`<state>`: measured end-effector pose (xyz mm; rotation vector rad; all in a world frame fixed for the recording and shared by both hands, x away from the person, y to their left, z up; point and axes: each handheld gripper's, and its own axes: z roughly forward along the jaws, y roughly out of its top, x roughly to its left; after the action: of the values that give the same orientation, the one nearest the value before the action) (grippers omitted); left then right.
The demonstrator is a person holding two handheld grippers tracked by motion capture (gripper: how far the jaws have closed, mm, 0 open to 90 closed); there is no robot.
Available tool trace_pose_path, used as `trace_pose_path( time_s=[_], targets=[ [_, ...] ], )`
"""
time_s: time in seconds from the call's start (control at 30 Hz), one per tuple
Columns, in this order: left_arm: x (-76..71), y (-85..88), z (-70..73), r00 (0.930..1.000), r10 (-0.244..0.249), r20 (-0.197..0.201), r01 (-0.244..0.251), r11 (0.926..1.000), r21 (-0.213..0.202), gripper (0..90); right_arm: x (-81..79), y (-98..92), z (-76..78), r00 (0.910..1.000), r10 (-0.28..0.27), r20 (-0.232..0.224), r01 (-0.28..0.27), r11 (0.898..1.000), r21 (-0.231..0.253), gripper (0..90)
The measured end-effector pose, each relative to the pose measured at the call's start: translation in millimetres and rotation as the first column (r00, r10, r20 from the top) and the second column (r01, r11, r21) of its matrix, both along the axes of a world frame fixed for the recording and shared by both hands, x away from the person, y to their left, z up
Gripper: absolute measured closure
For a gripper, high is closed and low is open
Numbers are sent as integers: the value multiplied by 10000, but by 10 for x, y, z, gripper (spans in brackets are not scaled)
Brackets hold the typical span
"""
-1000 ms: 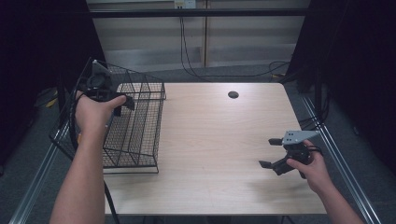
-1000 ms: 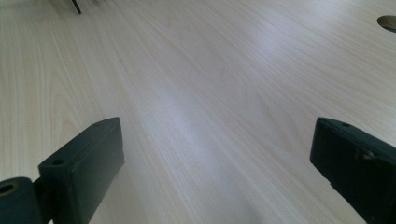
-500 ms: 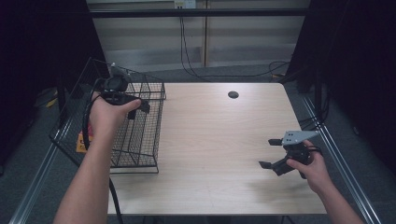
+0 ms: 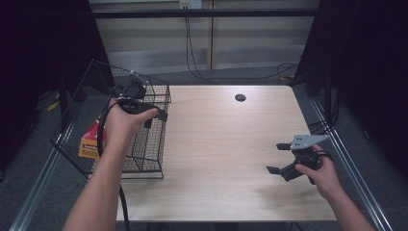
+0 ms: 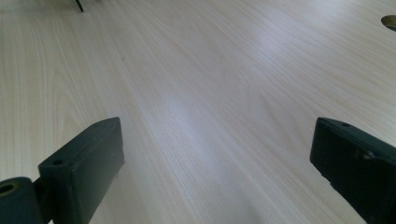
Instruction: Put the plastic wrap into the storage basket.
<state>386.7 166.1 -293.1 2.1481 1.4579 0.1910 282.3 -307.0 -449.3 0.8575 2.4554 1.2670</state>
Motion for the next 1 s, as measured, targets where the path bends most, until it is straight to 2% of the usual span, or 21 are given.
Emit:
trace_pose_path(
  time_s=[0.17, 0.23, 0.33, 0.53, 0.67, 0.77, 1.0],
  targets=[
    [-26, -112, -64, 9989, -476, -4, 476, 9988, -106, 93, 1, -2, 2, 10000, -23, 14, 23, 10000, 3, 26],
    [-31, -137, -77, 9989, -466, 33, 467, 9988, -172, 93, 1, -2, 2, 10000, -23, 11, 23, 10000, 8, 26],
    [-42, -201, -119, 9965, -840, 57, 841, 9964, -145, 94, -1, -3, 1, 10000, -15, 16, 15, 10000, 6, 26],
    [-78, -306, -190, 9918, -1271, 125, 1274, 9913, -316, 94, -6, -1, -5, 10000, -29, -69, 29, 10000, -9, 26],
    [-92, -341, -229, 9908, -1346, 141, 1350, 9903, -328, 93, -5, -3, -9, 10000, 10, -84, -10, 10000, -21, 27],
    [-117, -396, -271, 9878, -1549, 134, 1554, 9868, -455, 93, -1, -4, -15, 10000, 33, -73, -33, 10000, -57, 26],
    [-147, -486, -311, 9835, -1805, 131, 1809, 9827, -394, 94, -3, -4, -22, 10000, -32, -70, 31, 9999, -110, 26]
  ],
)
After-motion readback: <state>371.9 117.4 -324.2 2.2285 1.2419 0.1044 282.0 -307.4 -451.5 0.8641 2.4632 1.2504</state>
